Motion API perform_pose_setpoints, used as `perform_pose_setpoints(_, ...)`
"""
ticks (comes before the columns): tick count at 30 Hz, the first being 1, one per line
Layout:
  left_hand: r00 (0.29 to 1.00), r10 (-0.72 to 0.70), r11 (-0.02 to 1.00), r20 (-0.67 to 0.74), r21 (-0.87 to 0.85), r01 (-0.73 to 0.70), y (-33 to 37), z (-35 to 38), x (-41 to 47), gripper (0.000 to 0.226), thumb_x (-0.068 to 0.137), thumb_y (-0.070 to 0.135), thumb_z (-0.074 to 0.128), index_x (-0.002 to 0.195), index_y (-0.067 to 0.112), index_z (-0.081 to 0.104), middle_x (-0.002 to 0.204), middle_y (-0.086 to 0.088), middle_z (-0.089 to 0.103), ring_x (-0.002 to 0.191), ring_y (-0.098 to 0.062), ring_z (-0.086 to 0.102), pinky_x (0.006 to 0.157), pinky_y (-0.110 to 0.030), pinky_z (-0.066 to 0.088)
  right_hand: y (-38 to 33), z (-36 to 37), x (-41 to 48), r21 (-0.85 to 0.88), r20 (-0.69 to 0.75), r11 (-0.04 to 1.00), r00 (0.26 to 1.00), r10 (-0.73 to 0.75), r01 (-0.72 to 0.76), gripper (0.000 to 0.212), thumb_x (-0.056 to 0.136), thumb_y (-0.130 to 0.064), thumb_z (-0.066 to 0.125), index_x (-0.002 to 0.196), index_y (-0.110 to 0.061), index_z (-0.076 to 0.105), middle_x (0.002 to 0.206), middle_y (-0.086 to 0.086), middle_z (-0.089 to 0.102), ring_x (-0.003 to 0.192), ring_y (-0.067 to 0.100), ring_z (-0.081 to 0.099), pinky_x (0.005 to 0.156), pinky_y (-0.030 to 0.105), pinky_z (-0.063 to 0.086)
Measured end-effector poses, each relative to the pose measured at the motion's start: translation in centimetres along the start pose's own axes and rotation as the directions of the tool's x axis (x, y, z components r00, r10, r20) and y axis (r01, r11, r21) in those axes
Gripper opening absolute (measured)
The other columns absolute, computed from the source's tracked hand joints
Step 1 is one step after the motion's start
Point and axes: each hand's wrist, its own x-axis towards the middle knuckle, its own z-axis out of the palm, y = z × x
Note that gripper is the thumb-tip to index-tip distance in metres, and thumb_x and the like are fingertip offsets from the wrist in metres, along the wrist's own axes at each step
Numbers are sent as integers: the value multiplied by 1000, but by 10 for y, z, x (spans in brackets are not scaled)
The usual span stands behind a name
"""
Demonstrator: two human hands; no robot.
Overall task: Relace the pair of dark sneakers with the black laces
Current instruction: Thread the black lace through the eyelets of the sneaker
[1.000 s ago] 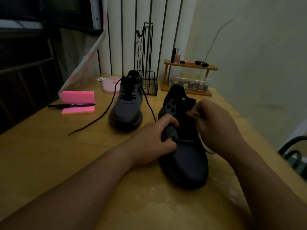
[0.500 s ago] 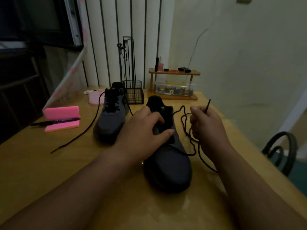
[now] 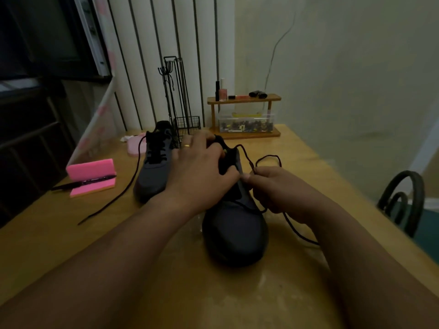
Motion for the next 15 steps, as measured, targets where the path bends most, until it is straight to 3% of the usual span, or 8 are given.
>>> perform_pose_setpoints(2, 999, -28, 1000, 36, 5, 27, 1, 0, 8, 34, 95, 59, 59, 99, 26, 65, 146, 3, 44, 141, -24, 30, 109, -48, 30, 1, -1, -1, -10, 0, 1000, 1000, 6, -6, 31, 107, -34, 56, 103, -4, 62, 65, 0, 44, 49, 10, 33, 45, 27, 25)
perform_pose_setpoints(5, 993, -114, 962, 16, -247, 114, -6, 1, 17, 24, 97, 43, 63, 85, 22, 64, 130, 4, 55, 131, -22, 44, 104, -45, 37, 2, -3, -2, -32, -2, 999, 1000, -11, 11, 41, 105, -39, 59, 104, 2, 59, 67, 0, 45, 51, 12, 33, 47, 29, 26)
perform_pose_setpoints(7, 961, -275, 835, -39, -505, 219, -11, -6, 17, 22, 99, 34, 59, 86, 17, 62, 106, -1, 58, 103, -20, 57, 81, -37, 46, -2, -6, -6, -71, -24, 996, 999, -49, 47, 40, 103, -47, 59, 99, -7, 58, 74, 1, 46, 56, 12, 35, 52, 31, 30)
perform_pose_setpoints(8, 922, -387, 737, -23, -609, 294, -14, -10, 15, 23, 101, 30, 55, 87, 13, 61, 96, -3, 56, 88, -19, 56, 71, -34, 43, -3, -7, -8, -75, -36, 995, 997, -63, 60, 39, 102, -51, 58, 99, -12, 57, 79, 2, 45, 59, 13, 36, 54, 31, 31)
perform_pose_setpoints(10, 814, -578, 573, 54, -683, 452, -25, -14, 12, 24, 103, 25, 49, 87, 11, 60, 86, -5, 53, 76, -21, 50, 69, -37, 40, -4, -12, -11, -40, -61, 997, 996, -70, 67, 38, 103, -55, 51, 106, -17, 57, 87, 1, 44, 67, 13, 37, 59, 31, 33)
perform_pose_setpoints(12, 739, -669, 512, 81, -669, 538, -33, -12, 5, 16, 101, 27, 50, 100, 16, 61, 101, -6, 54, 86, -24, 53, 80, -43, 46, -3, -16, -14, -94, -105, 990, 988, -115, 105, 31, 108, -49, 44, 105, -22, 60, 91, 1, 51, 74, 16, 44, 66, 32, 36)
perform_pose_setpoints(13, 713, -699, 518, 56, -648, 558, -33, -11, 0, 23, 99, 28, 54, 119, 17, 58, 121, -6, 51, 104, -26, 54, 91, -46, 49, -3, -18, -15, -152, -127, 978, 979, -162, 142, 29, 109, -45, 44, 100, -24, 62, 90, 0, 54, 78, 18, 48, 69, 34, 39)
perform_pose_setpoints(15, 713, -678, 649, -178, -599, 469, -27, -13, -12, 48, 97, 21, 61, 142, 19, 46, 150, -4, 35, 133, -25, 42, 109, -49, 44, -4, -21, -17, -238, -119, 952, 967, -225, 192, 28, 110, -38, 48, 95, -26, 68, 91, -5, 63, 83, 16, 57, 73, 33, 44)
